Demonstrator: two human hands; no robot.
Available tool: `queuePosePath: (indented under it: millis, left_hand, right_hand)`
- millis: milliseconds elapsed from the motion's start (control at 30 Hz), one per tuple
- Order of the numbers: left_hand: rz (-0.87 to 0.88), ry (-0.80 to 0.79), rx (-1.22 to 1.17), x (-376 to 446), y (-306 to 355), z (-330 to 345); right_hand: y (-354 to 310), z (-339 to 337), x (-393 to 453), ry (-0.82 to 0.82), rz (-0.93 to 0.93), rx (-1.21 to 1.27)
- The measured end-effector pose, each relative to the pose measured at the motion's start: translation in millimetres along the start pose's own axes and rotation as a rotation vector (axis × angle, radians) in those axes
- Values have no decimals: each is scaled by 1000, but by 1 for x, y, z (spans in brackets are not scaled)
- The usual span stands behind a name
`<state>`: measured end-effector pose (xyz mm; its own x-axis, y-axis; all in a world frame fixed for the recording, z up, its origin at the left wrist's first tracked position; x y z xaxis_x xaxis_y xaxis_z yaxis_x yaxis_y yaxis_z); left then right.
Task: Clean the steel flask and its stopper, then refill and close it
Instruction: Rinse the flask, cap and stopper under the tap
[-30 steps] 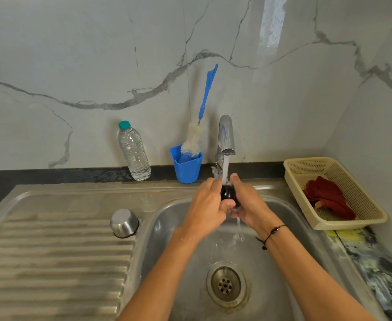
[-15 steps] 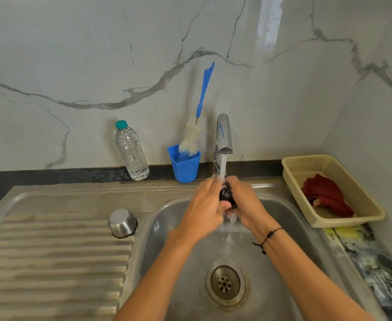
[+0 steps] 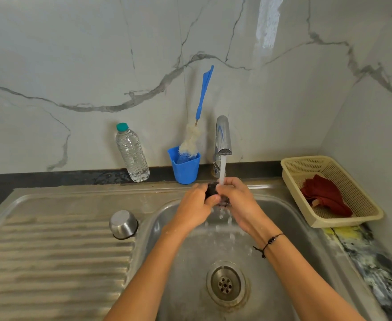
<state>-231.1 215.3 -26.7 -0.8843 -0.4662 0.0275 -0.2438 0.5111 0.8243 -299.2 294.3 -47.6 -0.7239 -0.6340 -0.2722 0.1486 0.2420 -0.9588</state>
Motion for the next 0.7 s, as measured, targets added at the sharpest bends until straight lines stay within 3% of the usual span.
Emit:
queuePosePath:
  millis: [133, 300, 433, 700]
  left_hand:
    - [33, 45, 26, 1, 5, 5]
    - [124, 148, 66, -4, 10, 4]
    - [214, 140, 125, -12, 15, 8]
    - [140, 209, -28, -2, 5, 3]
  right_hand:
    - [0, 1, -3, 61, -15, -45]
    - [-7, 6, -1, 12, -7, -165]
    - [-10, 3, 4, -12, 108, -62]
    - [-11, 3, -2, -51, 39, -29]
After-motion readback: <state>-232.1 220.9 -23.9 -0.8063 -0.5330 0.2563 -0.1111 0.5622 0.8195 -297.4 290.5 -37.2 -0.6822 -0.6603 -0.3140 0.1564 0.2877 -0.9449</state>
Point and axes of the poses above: each hand's wrist, its own x-axis towards the middle knuckle, its own z-axis out of the palm, y = z × x, the point moved 6 cm from there along x, towards the middle knuckle, and after that the axes turned 13 degrees about -x, right-handed, at the moved point
